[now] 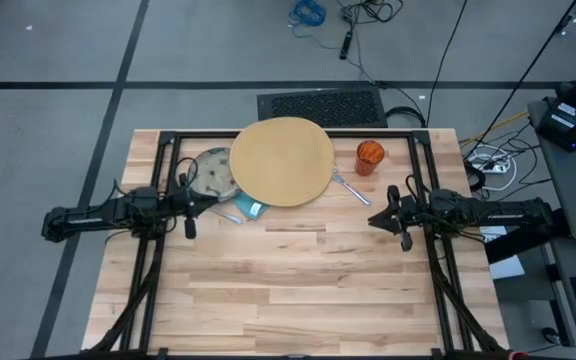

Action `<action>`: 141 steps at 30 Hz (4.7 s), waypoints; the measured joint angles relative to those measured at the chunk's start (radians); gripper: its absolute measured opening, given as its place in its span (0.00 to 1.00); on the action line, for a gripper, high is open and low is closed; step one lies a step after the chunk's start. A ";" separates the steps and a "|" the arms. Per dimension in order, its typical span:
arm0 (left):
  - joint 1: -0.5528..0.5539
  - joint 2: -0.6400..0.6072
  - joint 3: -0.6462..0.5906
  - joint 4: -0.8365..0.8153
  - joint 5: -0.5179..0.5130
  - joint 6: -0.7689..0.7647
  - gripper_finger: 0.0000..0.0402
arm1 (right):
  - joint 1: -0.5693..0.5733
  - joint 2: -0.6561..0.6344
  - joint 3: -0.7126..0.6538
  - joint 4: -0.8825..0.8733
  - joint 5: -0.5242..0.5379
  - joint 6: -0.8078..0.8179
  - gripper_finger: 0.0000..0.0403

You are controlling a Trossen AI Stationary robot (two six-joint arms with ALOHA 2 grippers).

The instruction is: Set table place

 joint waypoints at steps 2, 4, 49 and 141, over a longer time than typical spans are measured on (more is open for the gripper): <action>0.000 0.000 0.000 0.000 0.000 0.000 0.06 | 0.000 0.000 0.000 0.000 0.000 0.000 0.10; 0.000 0.000 0.000 0.000 0.000 0.000 0.06 | 0.000 0.000 0.000 0.000 0.000 0.000 0.10; 0.000 0.000 0.000 0.000 0.000 0.000 0.06 | 0.000 0.000 0.000 0.000 0.000 0.000 0.10; 0.444 0.915 1.299 -0.551 -0.102 0.175 0.35 | -0.259 0.794 1.418 -0.679 0.338 -0.189 0.40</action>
